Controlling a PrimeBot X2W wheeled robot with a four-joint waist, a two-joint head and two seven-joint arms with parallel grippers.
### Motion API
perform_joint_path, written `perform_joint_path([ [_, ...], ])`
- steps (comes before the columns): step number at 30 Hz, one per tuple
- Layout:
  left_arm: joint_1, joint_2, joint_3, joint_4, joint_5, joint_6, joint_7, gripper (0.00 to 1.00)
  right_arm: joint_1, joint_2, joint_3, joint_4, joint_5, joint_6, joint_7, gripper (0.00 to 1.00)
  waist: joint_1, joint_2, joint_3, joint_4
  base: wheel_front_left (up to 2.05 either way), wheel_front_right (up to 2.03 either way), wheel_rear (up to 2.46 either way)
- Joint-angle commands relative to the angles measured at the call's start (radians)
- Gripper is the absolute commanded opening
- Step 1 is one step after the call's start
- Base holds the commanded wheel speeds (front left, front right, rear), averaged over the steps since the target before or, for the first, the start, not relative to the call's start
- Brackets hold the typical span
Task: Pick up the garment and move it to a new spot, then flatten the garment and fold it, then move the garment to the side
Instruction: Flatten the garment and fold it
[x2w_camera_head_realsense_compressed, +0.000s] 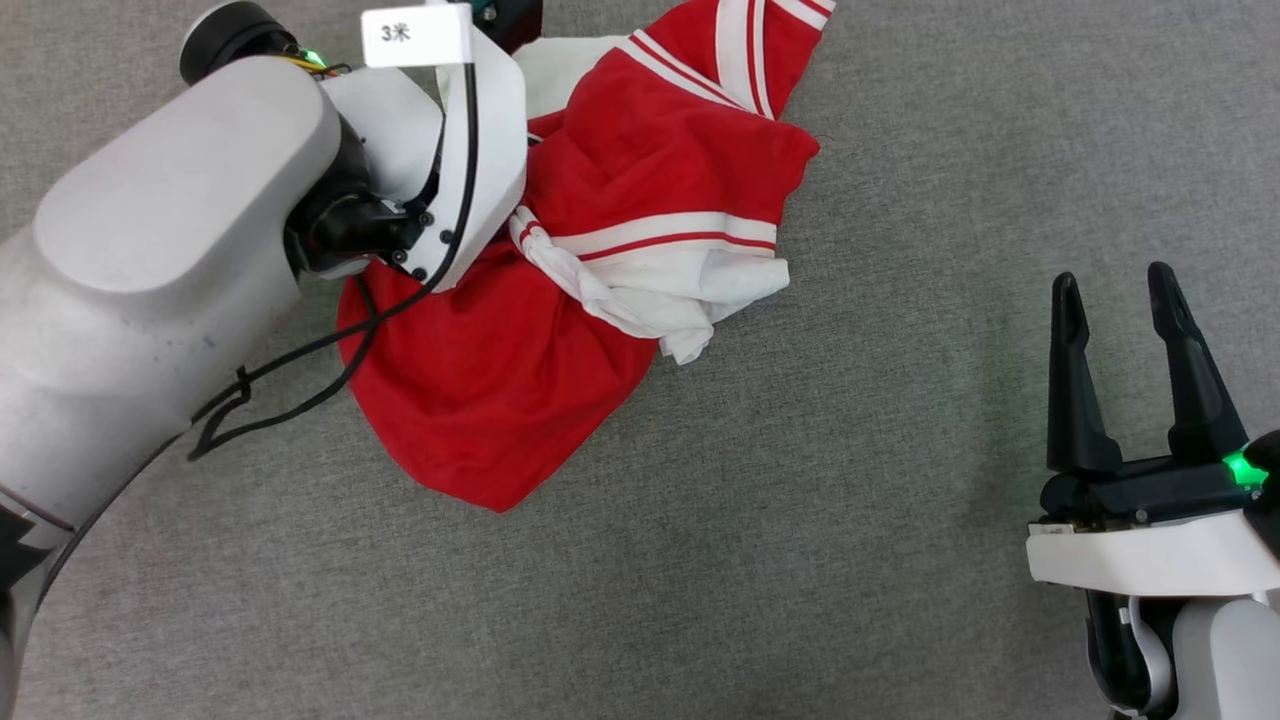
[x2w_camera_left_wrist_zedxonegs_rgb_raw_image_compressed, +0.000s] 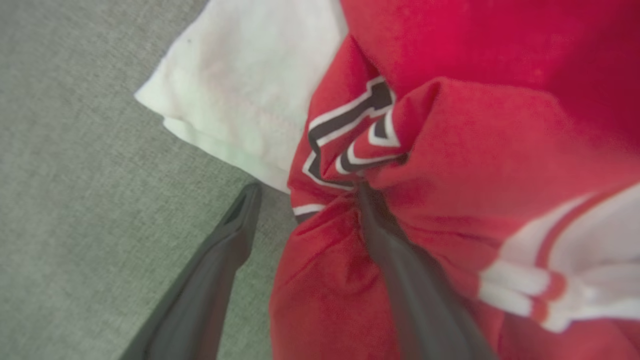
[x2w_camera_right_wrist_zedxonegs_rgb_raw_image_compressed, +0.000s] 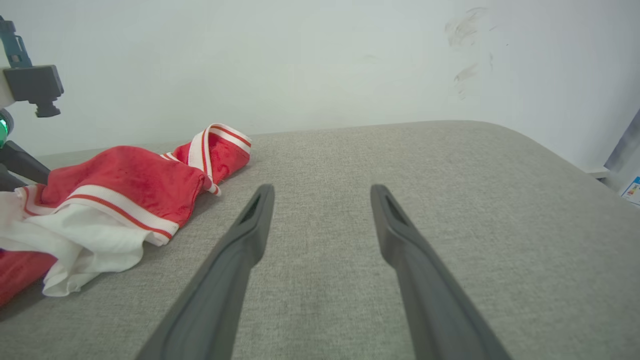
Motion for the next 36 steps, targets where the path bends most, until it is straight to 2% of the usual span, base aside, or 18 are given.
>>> perform_joint_path([
  [1,0.081,-0.007,-0.062,0.016,-0.008,-0.005,0.016,1.0,-0.013,0.003,0.002,0.0,0.001,0.0,-0.002,1.0,0.0,0.0,0.002,0.0,0.0,0.0,0.0],
  [2,0.077,-0.003,-0.069,0.012,0.002,-0.005,0.015,1.0,-0.015,0.003,0.004,0.001,-0.001,0.0,-0.002,1.0,0.0,0.0,0.003,0.0,0.0,0.0,0.0],
  [3,0.075,0.002,-0.072,0.008,0.011,-0.005,0.011,0.07,-0.017,0.003,0.005,0.002,-0.002,0.0,-0.002,1.0,0.0,0.0,0.003,0.0,0.0,0.0,0.0],
  [4,0.074,0.005,-0.073,0.003,0.011,-0.005,0.004,0.0,-0.019,0.003,0.005,0.002,-0.003,0.0,-0.002,1.0,0.0,0.0,0.002,0.001,0.0,0.0,0.0],
  [12,0.003,0.004,-0.055,-0.032,-0.018,-0.002,-0.149,0.0,0.019,0.003,-0.002,0.011,-0.017,0.0,-0.002,1.0,0.0,0.0,-0.064,0.05,0.0,0.0,0.0],
  [16,0.002,0.026,-0.055,-0.082,-0.019,-0.002,-0.241,0.0,0.043,0.003,-0.007,0.017,-0.023,0.0,-0.002,1.0,0.0,0.0,-0.124,0.089,0.0,0.0,0.0],
  [29,0.236,0.227,-0.055,-0.256,-0.05,-0.001,-0.444,0.0,0.128,0.003,-0.027,0.032,-0.047,0.0,-0.002,1.0,0.0,0.0,-0.269,0.204,0.0,0.0,0.0],
  [32,0.314,0.254,-0.055,-0.251,-0.054,0.012,-0.464,0.0,0.137,0.003,-0.026,0.032,-0.051,0.0,-0.002,1.0,0.0,0.0,-0.278,0.212,0.0,0.0,0.0],
  [36,0.429,0.256,-0.055,-0.212,-0.049,0.014,-0.455,0.0,0.138,0.003,-0.02,0.031,-0.054,0.0,-0.002,1.0,0.0,0.0,-0.282,0.211,0.0,0.0,0.0],
])
